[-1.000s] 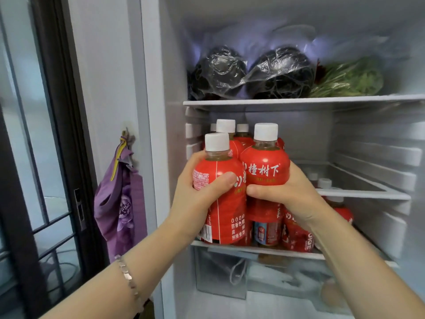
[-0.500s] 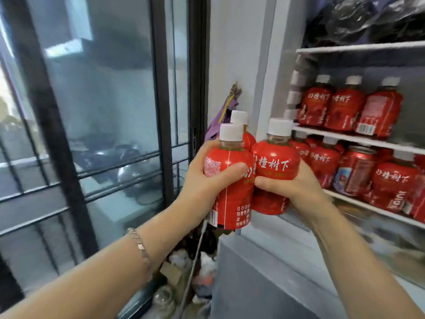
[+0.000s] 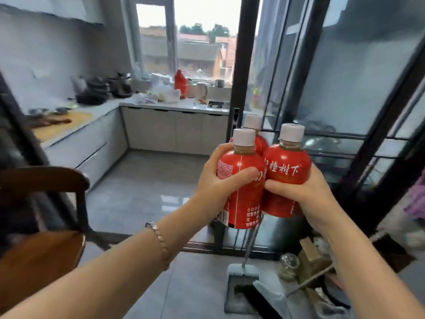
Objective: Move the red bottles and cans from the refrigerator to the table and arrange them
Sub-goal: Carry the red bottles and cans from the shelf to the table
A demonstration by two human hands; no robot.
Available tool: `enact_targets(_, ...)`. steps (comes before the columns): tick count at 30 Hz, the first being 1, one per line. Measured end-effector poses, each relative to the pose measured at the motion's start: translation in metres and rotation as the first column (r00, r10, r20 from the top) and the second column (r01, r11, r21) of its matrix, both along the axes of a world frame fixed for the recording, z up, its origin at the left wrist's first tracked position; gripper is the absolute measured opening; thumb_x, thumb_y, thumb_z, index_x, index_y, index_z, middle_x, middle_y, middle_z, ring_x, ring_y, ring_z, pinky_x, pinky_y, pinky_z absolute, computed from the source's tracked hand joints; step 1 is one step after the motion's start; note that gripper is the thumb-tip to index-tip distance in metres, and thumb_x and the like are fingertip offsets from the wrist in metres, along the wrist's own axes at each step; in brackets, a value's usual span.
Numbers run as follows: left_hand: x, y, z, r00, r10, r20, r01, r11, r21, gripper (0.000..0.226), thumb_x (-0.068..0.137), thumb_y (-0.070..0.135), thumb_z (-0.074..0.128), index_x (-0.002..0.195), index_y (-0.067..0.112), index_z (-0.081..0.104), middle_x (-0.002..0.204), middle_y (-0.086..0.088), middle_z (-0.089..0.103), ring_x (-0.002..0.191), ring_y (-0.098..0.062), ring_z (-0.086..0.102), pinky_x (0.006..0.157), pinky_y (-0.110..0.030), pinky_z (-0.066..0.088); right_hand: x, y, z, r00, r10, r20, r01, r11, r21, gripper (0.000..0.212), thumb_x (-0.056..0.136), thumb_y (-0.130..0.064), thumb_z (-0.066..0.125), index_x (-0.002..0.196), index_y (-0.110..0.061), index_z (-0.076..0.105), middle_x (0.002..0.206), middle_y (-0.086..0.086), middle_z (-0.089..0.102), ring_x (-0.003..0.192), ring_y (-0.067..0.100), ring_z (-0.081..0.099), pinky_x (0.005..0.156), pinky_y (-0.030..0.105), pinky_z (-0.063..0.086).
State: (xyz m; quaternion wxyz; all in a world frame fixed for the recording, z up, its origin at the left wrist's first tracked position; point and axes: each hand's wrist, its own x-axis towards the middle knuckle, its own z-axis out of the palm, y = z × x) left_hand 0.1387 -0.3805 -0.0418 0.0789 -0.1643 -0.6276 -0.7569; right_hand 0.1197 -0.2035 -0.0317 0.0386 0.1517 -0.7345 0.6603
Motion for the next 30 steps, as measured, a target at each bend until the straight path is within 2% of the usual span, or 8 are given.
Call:
enact_targets(2,0.021,-0.052,-0.005,0.992,0.125,0.012,-0.125,0.992,-0.002,0.059,0.052,0.04,0.072,0.107,0.031,0.053,0.103,-0.001,0.064,0.092,-0.017,0.067,0.077,-0.032,0.055,0.0,-0.056,-0.005,0.993,0.116,0.02,-0.116,0.993,0.011,0.081,0.034,-0.023,0.088,0.11,-0.017,0.06,0.093,-0.003,0.074,0.086,0.01,0.07,0.072,0.023,0.055)
enact_targets(6,0.081,-0.171,-0.016,0.924,0.381,0.036,-0.38,0.924,-0.035,0.06,0.052,0.044,0.071,0.109,0.035,0.051,0.109,0.0,0.062,0.099,-0.019,0.065,0.085,-0.04,0.055,0.023,-0.188,-0.013,0.937,0.341,0.075,-0.343,0.939,0.015,0.09,0.037,-0.022,0.091,0.119,-0.019,0.054,0.107,0.002,0.068,0.097,0.017,0.067,0.083,0.034,0.053)
enact_targets(10,0.157,-0.284,-0.025,0.83,0.555,0.058,-0.553,0.832,-0.049,0.066,0.053,0.047,0.07,0.114,0.034,0.047,0.115,-0.002,0.061,0.103,-0.021,0.064,0.086,-0.039,0.056,0.069,-0.32,-0.021,0.829,0.55,0.106,-0.551,0.834,-0.024,0.074,0.039,-0.012,0.086,0.107,-0.024,0.056,0.088,-0.008,0.073,0.082,0.007,0.07,0.064,0.018,0.054)
enact_targets(14,0.238,-0.399,-0.031,0.719,0.691,0.065,-0.69,0.722,-0.044,0.066,0.052,0.045,0.076,0.112,0.03,0.051,0.112,-0.005,0.063,0.103,-0.024,0.064,0.089,-0.047,0.054,0.126,-0.458,-0.03,0.704,0.7,0.123,-0.702,0.712,-0.031,0.072,0.043,-0.008,0.09,0.105,-0.024,0.058,0.09,-0.005,0.073,0.084,0.009,0.071,0.068,0.021,0.056)
enact_targets(17,0.29,-0.468,-0.034,0.645,0.759,0.082,-0.759,0.65,-0.043,0.085,0.037,0.06,0.084,0.11,0.03,0.053,0.106,-0.001,0.065,0.098,-0.02,0.066,0.082,-0.039,0.056,0.168,-0.541,-0.035,0.625,0.77,0.126,-0.772,0.634,-0.042,0.068,0.05,-0.016,0.086,0.109,-0.025,0.054,0.1,-0.003,0.07,0.09,0.01,0.069,0.074,0.024,0.055)
enact_targets(20,0.341,-0.535,-0.038,0.564,0.818,0.114,-0.82,0.571,-0.037,0.083,0.037,0.055,0.086,0.11,0.03,0.054,0.104,0.0,0.066,0.096,-0.02,0.067,0.076,-0.033,0.056,0.208,-0.625,-0.044,0.538,0.833,0.131,-0.836,0.547,-0.049,0.06,0.056,-0.013,0.081,0.103,-0.033,0.051,0.097,-0.009,0.066,0.081,0.0,0.068,0.062,0.015,0.054)
enact_targets(26,0.414,-0.654,-0.054,0.39,0.909,0.149,-0.919,0.393,0.006,0.087,0.036,0.06,0.086,0.11,0.028,0.054,0.099,0.003,0.069,0.095,-0.021,0.068,0.078,-0.038,0.056,0.265,-0.776,-0.055,0.363,0.919,0.156,-0.929,0.37,-0.016,0.065,0.052,-0.019,0.08,0.109,-0.031,0.05,0.103,-0.007,0.066,0.09,0.007,0.066,0.073,0.022,0.053)
enact_targets(30,0.446,-0.739,-0.066,0.253,0.953,0.165,-0.967,0.256,0.007,0.086,0.034,0.061,0.085,0.108,0.03,0.055,0.097,0.004,0.071,0.093,-0.022,0.069,0.078,-0.038,0.057,0.291,-0.885,-0.067,0.212,0.966,0.148,-0.975,0.219,-0.033,0.063,0.051,-0.016,0.079,0.107,-0.03,0.053,0.102,-0.005,0.068,0.087,0.006,0.069,0.065,0.018,0.054)
